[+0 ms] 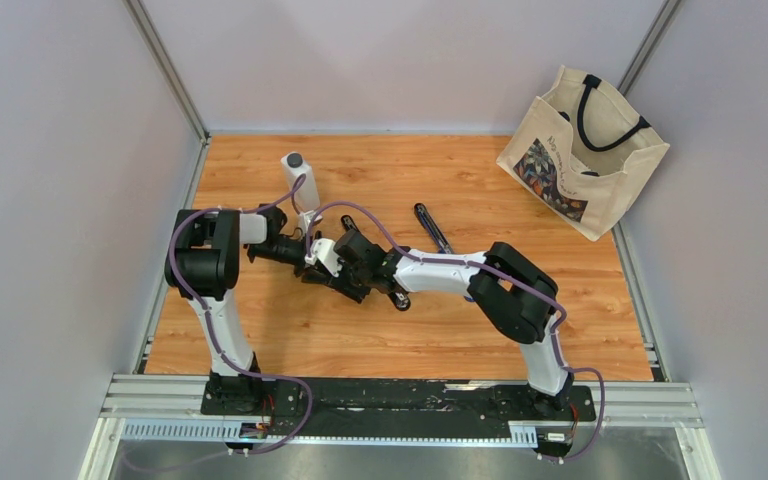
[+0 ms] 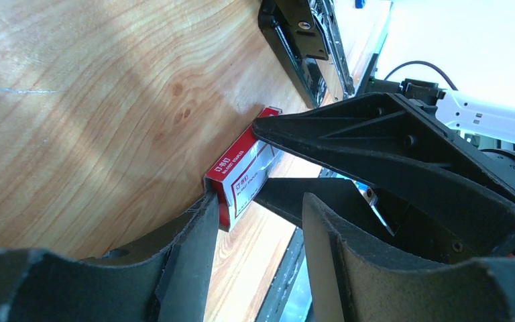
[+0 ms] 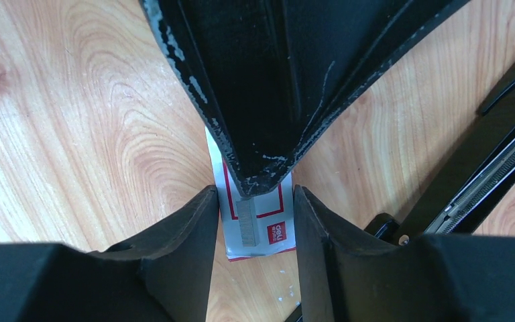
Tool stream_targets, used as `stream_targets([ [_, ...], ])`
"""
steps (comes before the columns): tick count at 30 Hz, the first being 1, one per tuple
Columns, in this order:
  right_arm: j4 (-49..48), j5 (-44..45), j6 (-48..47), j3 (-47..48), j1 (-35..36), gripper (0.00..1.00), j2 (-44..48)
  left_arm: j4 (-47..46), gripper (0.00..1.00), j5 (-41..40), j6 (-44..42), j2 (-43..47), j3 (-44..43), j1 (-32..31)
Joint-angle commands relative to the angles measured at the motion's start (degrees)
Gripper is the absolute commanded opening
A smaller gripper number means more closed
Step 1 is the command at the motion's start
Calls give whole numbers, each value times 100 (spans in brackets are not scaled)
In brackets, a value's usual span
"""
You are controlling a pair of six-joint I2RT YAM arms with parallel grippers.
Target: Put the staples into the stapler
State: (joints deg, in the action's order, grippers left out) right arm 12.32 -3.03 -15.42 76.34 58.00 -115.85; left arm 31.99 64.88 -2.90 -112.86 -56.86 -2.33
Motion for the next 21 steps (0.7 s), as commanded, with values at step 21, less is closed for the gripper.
stream_targets([
  [21,25,136,232,601,54,43,-517,405,57,666,-431,-193,-141,-312],
])
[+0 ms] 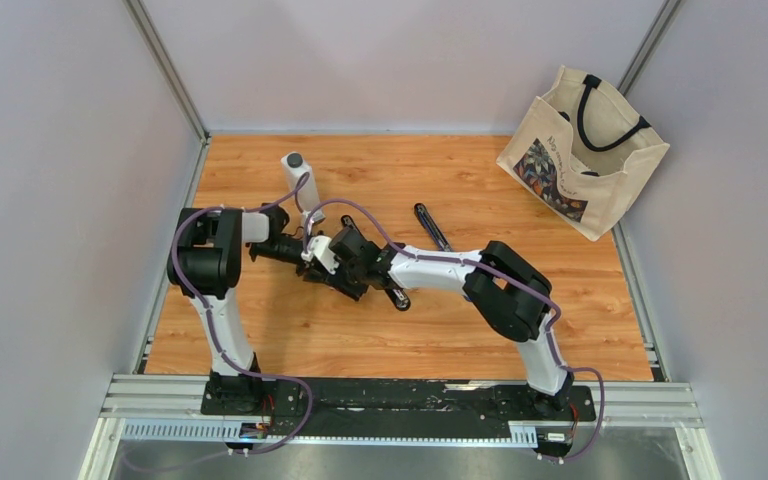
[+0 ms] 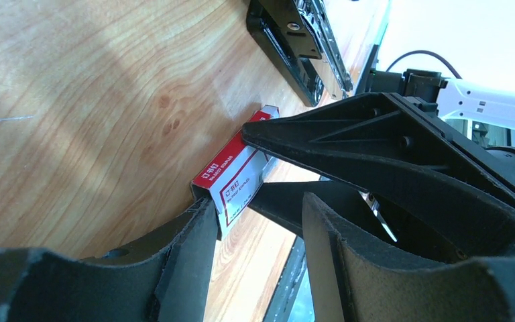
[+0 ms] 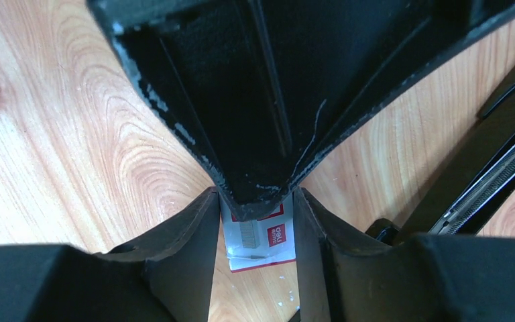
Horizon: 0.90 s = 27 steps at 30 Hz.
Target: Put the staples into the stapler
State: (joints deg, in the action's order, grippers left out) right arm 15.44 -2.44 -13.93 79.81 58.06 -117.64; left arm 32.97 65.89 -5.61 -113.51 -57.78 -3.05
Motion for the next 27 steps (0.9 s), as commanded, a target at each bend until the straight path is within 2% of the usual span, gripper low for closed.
stream_targets([
  [1,-270,68,93,263,47,43,-355,306,57,583,-160,-145,-58,-231],
  [13,178,-134,-74,465,39,56,-66,368,56,627,-186,-268,-93,-240],
  [20,574,-441,-584,-17,-189,61,768,394,51,609,-204,-276,-93,-231],
  [27,978,-854,-821,-615,-725,61,1700,517,44,513,-257,-303,-146,-231],
])
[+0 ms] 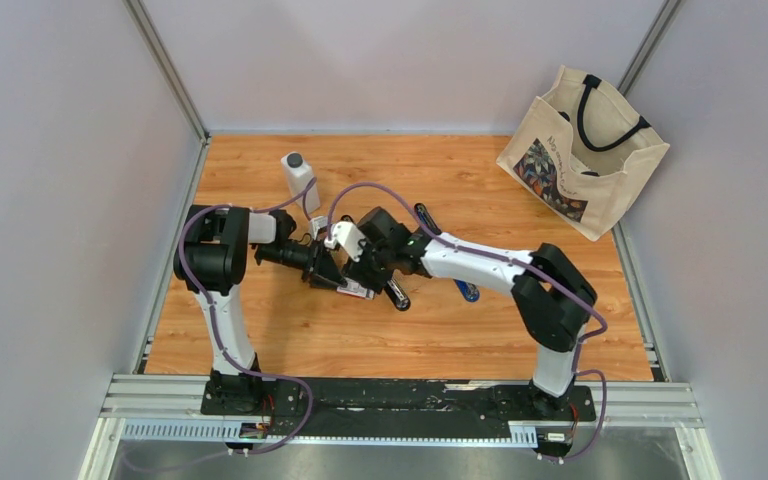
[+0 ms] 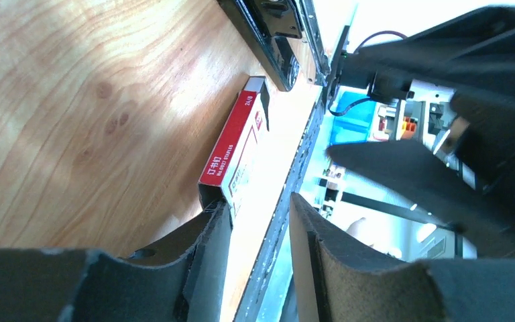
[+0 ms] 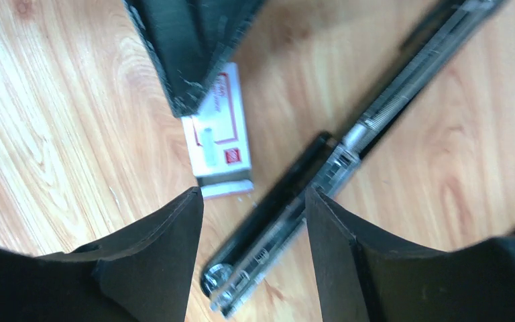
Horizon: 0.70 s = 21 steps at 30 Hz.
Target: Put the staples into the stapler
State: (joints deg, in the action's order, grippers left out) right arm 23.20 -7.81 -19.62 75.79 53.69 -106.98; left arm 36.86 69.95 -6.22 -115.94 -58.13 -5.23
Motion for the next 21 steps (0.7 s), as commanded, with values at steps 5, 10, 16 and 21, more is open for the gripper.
stream_targets([
  [5,220,-467,-323,-714,-394,61,986,181,36,89,-231,-113,-146,-13],
  [10,115,-537,-323,-917,-386,61,986,190,34,45,-187,-157,-172,-13],
  [16,70,-669,-367,-759,-324,60,758,216,26,53,-196,-201,-190,-21],
  [21,79,-721,-403,-504,-237,61,529,260,23,45,-231,-245,-234,-13],
])
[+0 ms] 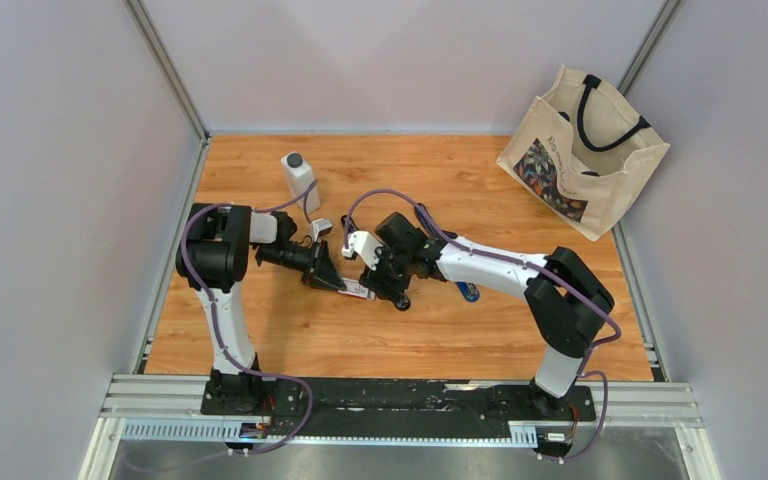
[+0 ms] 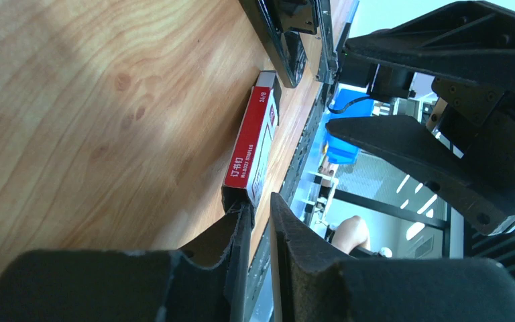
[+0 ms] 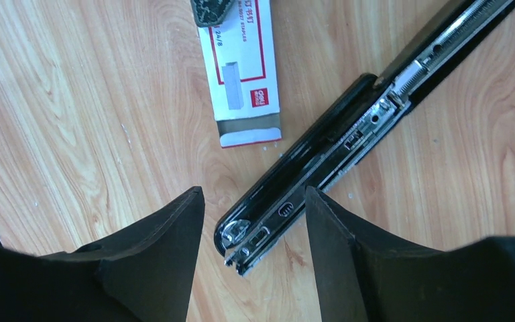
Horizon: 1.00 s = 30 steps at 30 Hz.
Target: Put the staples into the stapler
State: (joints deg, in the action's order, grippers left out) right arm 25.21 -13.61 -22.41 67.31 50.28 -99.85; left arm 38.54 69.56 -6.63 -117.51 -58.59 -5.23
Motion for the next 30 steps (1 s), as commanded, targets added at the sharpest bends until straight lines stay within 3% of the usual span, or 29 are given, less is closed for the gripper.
stream_targets([
  [1,-157,-134,-123,379,113,61,-236,127,23,93,-207,-96,-197,-13],
  [30,-526,-10,-105,740,298,62,-1098,865,15,172,-918,-228,-408,163],
])
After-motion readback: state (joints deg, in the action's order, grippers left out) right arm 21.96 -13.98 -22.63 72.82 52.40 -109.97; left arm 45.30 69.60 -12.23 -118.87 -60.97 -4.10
